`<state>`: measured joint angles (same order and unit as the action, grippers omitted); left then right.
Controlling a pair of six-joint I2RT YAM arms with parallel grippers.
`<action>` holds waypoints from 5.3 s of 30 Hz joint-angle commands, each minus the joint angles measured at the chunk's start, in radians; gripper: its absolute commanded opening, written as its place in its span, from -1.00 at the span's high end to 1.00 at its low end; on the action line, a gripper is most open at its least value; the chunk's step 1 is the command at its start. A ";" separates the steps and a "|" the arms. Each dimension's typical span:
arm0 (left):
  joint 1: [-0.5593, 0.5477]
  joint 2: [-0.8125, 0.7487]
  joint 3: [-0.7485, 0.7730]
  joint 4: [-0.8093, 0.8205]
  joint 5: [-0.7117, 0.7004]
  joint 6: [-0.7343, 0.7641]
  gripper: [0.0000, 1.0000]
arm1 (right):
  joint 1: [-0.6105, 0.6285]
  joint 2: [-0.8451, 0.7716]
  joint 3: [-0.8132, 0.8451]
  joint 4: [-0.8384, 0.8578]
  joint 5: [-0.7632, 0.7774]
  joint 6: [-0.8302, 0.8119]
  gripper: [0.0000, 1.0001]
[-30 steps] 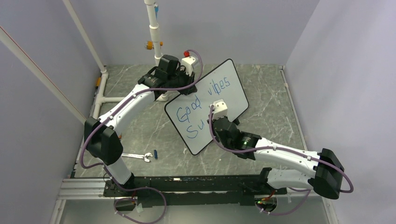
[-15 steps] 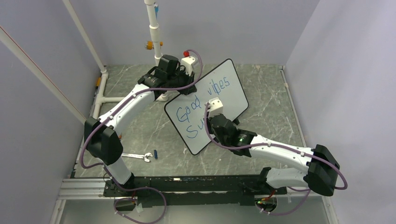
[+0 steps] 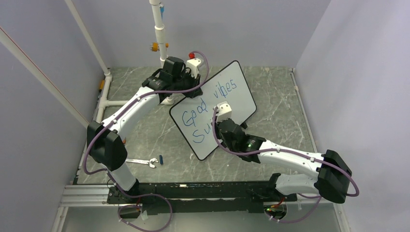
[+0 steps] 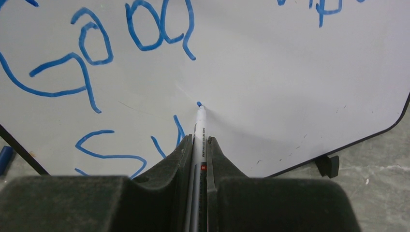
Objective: Write a sentence on the whiteboard
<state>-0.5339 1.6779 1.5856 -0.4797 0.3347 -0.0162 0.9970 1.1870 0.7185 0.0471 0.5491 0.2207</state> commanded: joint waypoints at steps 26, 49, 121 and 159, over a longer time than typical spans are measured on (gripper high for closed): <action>0.008 -0.035 0.002 0.035 -0.072 0.068 1.00 | -0.005 -0.066 -0.008 -0.088 -0.043 0.038 1.00; 0.010 -0.043 0.001 0.035 -0.072 0.068 1.00 | -0.021 0.063 0.165 -0.098 0.020 -0.069 1.00; 0.013 -0.069 0.013 0.049 -0.055 -0.006 1.00 | -0.101 0.009 0.014 -0.042 -0.130 0.060 1.00; 0.012 -0.059 0.001 0.050 -0.022 0.047 1.00 | -0.111 -0.008 0.194 -0.165 -0.060 -0.003 1.00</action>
<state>-0.5186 1.6638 1.5856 -0.4820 0.3428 -0.0418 0.8898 1.2461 0.8883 -0.1223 0.4881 0.2096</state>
